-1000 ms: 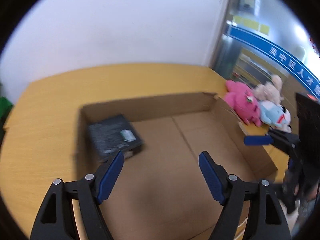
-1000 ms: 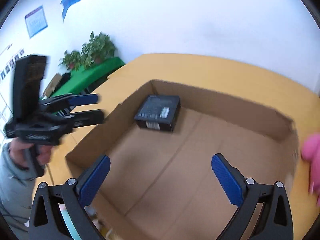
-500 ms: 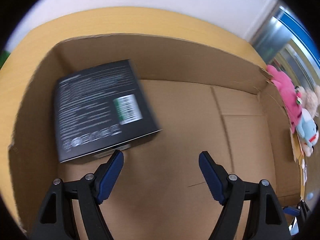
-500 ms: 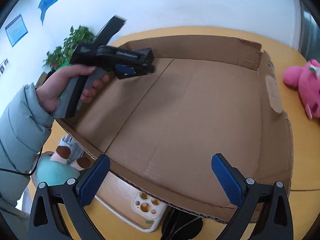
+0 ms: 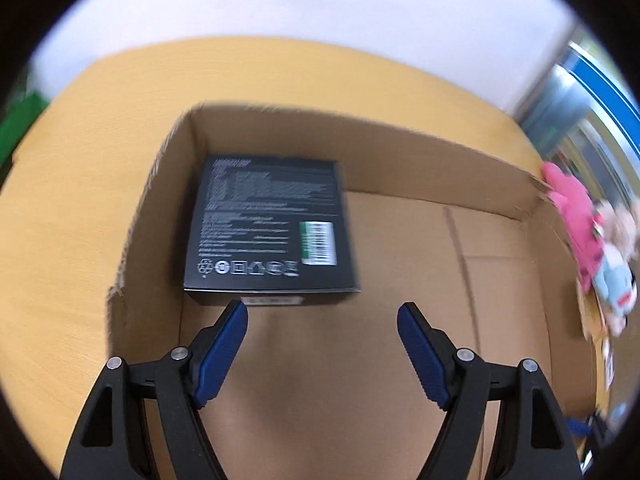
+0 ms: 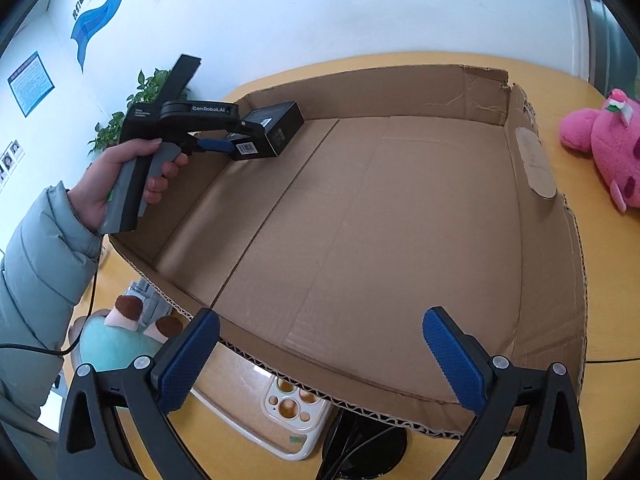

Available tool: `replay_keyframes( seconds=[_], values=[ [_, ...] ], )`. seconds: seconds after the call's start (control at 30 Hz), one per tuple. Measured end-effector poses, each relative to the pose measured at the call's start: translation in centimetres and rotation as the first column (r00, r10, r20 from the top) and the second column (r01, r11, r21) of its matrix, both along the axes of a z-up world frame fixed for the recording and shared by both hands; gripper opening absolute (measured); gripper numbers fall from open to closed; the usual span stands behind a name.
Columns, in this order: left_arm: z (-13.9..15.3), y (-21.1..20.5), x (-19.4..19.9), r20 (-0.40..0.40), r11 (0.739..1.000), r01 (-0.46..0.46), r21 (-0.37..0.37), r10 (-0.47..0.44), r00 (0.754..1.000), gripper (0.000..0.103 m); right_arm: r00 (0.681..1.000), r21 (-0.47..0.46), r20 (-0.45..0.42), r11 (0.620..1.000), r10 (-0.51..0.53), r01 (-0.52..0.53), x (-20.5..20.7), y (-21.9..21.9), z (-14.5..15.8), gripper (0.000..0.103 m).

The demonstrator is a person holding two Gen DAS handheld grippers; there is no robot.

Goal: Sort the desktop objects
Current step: 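Move the right gripper toward the black sunglasses on the table, then close the right gripper on the sunglasses frame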

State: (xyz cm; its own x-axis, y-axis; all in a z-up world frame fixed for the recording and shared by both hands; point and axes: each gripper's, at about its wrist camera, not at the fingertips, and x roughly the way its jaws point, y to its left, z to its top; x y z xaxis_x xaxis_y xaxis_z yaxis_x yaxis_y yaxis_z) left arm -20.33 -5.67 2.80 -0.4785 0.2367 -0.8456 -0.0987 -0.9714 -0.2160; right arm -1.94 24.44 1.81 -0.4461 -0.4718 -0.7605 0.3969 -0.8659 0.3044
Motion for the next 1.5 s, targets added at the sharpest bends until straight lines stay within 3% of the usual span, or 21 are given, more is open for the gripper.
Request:
replay_keyframes(
  seconds=[0.17,0.3,0.4,0.6,0.63,0.73,0.9,0.97,1.1,1.23,1.3,1.43,1.5],
  values=[
    [5.5,0.5,6.9,-0.158,0.996,0.08,-0.05,-0.087,0.983,0.078,0.998,0.088,-0.054,0.996,-0.011,0.015,0.7,-0.7,1.0,0.103],
    [8.4,-1.6,14.2,-0.265,0.993,0.09,-0.079,-0.108,0.958,0.079,0.995,0.077,-0.101,0.997,-0.011,0.019,1.8,-1.1,2.1,0.103],
    [7.1,-2.2,17.1,-0.243,0.993,0.095,-0.073,-0.11,0.964,0.079,0.989,0.05,-0.147,0.998,-0.021,0.028,3.2,-1.2,3.1,0.103],
    [1.6,-2.9,18.7,-0.087,0.996,0.076,-0.047,-0.08,0.993,0.078,0.983,0.012,-0.182,1.0,-0.004,0.007,7.4,-0.8,3.8,0.103],
    [1.6,-2.8,19.3,-0.124,0.995,0.086,-0.056,-0.092,0.988,0.078,0.984,0.011,-0.176,1.0,0.004,-0.002,8.0,-0.8,3.5,0.103],
    [1.6,-2.6,19.7,-0.123,0.994,0.093,-0.057,-0.099,0.988,0.078,0.989,0.032,-0.144,0.999,0.021,-0.017,10.0,-0.6,2.3,0.103],
    [2.8,-2.6,20.8,-0.143,0.997,0.062,-0.041,-0.067,0.987,0.078,0.996,0.054,-0.068,0.997,-0.053,0.057,12.0,1.6,-0.3,0.102],
    [4.3,-2.7,22.1,-0.191,0.998,0.055,-0.04,-0.062,0.98,0.078,0.996,0.07,-0.033,0.994,-0.081,0.083,12.4,2.4,-1.4,0.094],
    [8.4,-1.6,26.1,-0.305,0.995,0.081,-0.058,-0.095,0.948,0.078,0.996,0.085,0.011,0.993,-0.083,0.082,12.6,2.7,-3.0,0.087],
    [11.7,-1.2,30.1,-0.385,0.996,0.077,-0.044,-0.088,0.919,0.079,0.997,0.124,0.025,0.99,-0.069,0.066,12.5,1.8,-4.2,0.063],
    [13.1,-1.4,31.7,-0.417,0.998,0.064,-0.024,-0.068,0.907,0.078,0.998,0.157,0.006,0.986,-0.065,0.064,12.6,1.2,-4.5,0.061],
    [15.4,-1.0,34.0,-0.445,0.997,0.078,0.028,-0.057,0.893,0.078,0.999,0.163,-0.001,0.986,-0.04,0.039,13.4,0.1,-4.5,0.035],
    [15.3,0.4,34.5,-0.43,0.991,0.118,0.058,-0.082,0.899,0.079,0.999,0.147,-0.008,0.988,-0.035,0.036,14.0,0.3,-4.5,0.031]
  ],
)
